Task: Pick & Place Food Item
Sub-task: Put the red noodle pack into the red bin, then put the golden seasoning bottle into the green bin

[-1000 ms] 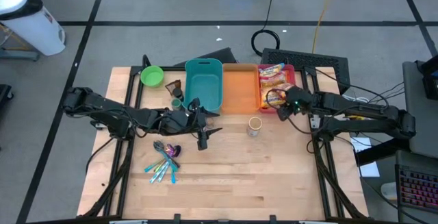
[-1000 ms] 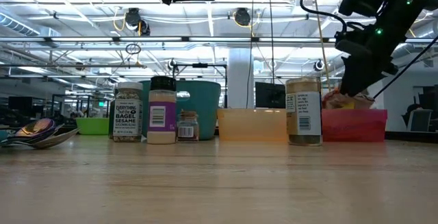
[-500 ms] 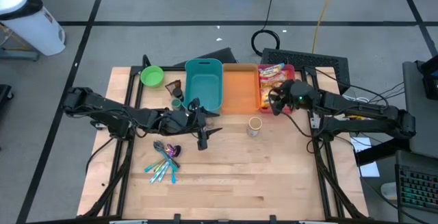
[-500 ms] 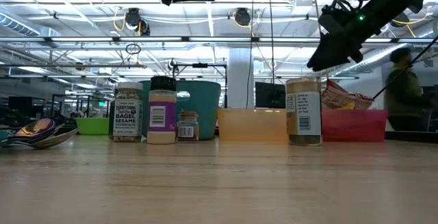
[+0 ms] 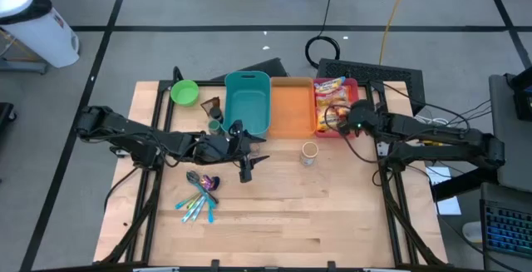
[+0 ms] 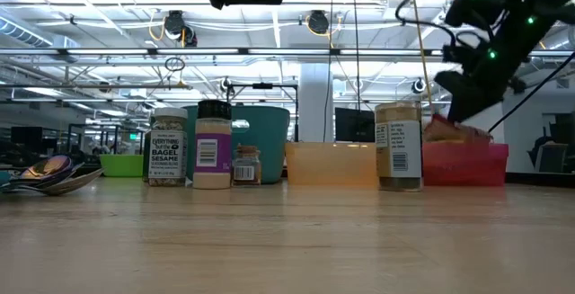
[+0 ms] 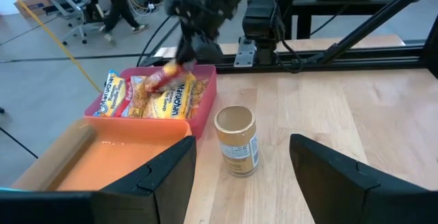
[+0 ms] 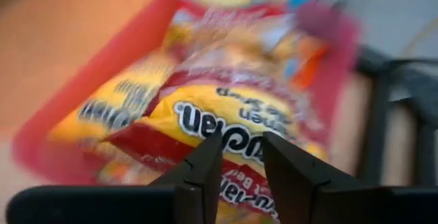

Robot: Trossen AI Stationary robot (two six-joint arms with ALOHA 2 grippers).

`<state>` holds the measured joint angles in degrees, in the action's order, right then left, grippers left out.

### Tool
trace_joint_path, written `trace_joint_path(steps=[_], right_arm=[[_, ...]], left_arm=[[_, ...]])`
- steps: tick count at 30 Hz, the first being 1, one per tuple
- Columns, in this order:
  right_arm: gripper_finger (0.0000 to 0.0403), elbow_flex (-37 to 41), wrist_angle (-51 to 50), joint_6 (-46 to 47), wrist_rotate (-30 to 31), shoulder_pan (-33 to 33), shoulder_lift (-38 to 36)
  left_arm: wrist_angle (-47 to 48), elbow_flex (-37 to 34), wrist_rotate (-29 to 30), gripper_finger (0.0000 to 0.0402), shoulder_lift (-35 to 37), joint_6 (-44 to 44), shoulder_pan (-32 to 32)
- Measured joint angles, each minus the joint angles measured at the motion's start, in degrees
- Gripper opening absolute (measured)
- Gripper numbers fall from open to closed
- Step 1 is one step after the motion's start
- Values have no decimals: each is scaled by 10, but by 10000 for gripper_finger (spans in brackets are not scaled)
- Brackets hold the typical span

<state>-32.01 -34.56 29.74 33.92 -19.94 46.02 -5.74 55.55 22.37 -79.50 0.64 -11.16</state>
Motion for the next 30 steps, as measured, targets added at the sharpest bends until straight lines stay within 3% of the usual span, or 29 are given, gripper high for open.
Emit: trace_joint_path(steps=[7, 21, 30], right_arm=[[63, 63, 162, -63, -105, 0, 17], [45, 36, 163, -104, -119, 26, -53], [44, 36, 268, -148, -251, 115, -60]], left_arm=[[0, 0, 0, 244, 0, -7, 0], [0, 0, 0, 244, 0, -19, 0], [0, 0, 0, 244, 0, -27, 0]])
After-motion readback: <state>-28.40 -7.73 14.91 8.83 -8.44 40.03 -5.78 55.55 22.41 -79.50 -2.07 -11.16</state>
